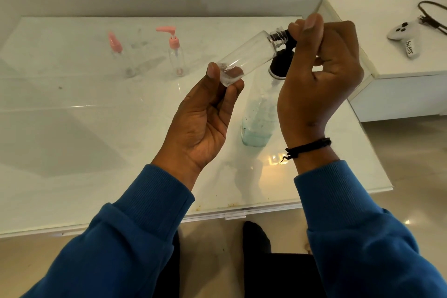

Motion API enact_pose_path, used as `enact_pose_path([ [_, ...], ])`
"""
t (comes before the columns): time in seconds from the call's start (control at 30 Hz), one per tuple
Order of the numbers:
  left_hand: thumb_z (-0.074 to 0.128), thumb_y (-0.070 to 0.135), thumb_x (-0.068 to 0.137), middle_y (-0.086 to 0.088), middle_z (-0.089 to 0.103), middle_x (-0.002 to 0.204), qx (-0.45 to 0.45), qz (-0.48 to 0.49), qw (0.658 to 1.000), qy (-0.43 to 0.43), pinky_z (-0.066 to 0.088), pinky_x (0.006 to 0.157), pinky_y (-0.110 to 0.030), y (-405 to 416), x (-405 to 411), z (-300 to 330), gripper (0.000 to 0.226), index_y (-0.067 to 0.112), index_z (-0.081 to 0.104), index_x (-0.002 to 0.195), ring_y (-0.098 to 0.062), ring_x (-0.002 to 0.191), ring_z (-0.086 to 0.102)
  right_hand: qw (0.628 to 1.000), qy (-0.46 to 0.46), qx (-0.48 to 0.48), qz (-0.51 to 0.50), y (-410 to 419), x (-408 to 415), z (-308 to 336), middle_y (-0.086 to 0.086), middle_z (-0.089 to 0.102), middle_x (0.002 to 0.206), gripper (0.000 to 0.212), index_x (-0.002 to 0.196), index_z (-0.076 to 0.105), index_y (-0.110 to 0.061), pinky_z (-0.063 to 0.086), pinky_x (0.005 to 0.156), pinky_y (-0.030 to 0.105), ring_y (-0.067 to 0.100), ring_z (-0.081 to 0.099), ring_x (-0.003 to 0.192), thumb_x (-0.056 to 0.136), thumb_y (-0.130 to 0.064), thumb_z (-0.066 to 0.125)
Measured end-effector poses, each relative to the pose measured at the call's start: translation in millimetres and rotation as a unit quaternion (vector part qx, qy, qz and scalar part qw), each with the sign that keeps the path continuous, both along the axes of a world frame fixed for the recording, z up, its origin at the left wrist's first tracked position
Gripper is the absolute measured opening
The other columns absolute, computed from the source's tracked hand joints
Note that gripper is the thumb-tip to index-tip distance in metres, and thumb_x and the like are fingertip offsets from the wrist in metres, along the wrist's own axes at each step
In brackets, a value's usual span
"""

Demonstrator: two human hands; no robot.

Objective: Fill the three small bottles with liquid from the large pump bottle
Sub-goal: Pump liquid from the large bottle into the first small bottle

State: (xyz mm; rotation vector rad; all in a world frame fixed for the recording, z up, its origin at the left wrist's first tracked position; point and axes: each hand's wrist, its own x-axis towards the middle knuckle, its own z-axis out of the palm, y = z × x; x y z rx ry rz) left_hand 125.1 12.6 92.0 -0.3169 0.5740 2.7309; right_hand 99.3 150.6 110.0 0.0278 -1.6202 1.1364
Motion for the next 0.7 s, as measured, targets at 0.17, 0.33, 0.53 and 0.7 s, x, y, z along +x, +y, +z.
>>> enact_pose_path([
  [0.17,0.071,0.021,0.074,-0.014,0.073,0.105,0.000,0.004,1.000,0.010,0.058,0.064,-0.020,-0.7,-0.9,2.0,0.039,0.003,0.068,0.109,-0.020,0.085,0.073,1.000,-0.003,0.012,-0.007,3.0,-4.3,4.6,0.008,0.062,0.070,0.032,0.071,0.072,0.001,0.043,0.064,0.015,-0.006,0.056,0.070,0.098,-0.008,0.059],
  [0.33,0.073,0.019,0.072,-0.015,0.072,0.111,-0.012,0.006,1.000,0.019,0.059,0.069,-0.022,-1.5,0.5,0.7,0.046,0.003,0.066,0.115,-0.021,0.092,0.073,1.000,0.002,0.006,-0.005,2.6,-2.9,-0.3,0.013,0.059,0.069,0.031,0.070,0.071,0.002,0.042,0.062,0.017,-0.004,0.053,0.068,0.098,-0.007,0.060],
  [0.53,0.072,0.017,0.072,-0.014,0.072,0.111,-0.012,0.008,0.999,0.036,0.059,0.069,-0.022,-1.7,-0.2,1.3,0.048,0.004,0.065,0.118,-0.022,0.094,0.073,1.000,-0.004,0.009,-0.011,3.2,-3.6,3.6,0.008,0.059,0.069,0.036,0.067,0.069,0.006,0.045,0.059,0.021,-0.004,0.053,0.067,0.098,-0.009,0.059],
  [0.7,0.074,0.017,0.069,-0.015,0.070,0.114,-0.004,0.011,0.999,0.030,0.059,0.068,-0.022,-0.9,-1.2,-0.1,0.061,0.003,0.061,0.127,-0.022,0.093,0.072,1.000,-0.005,0.017,-0.022,3.6,-5.6,7.3,0.006,0.059,0.067,0.035,0.067,0.070,0.003,0.044,0.057,0.021,-0.002,0.049,0.064,0.098,-0.010,0.060],
])
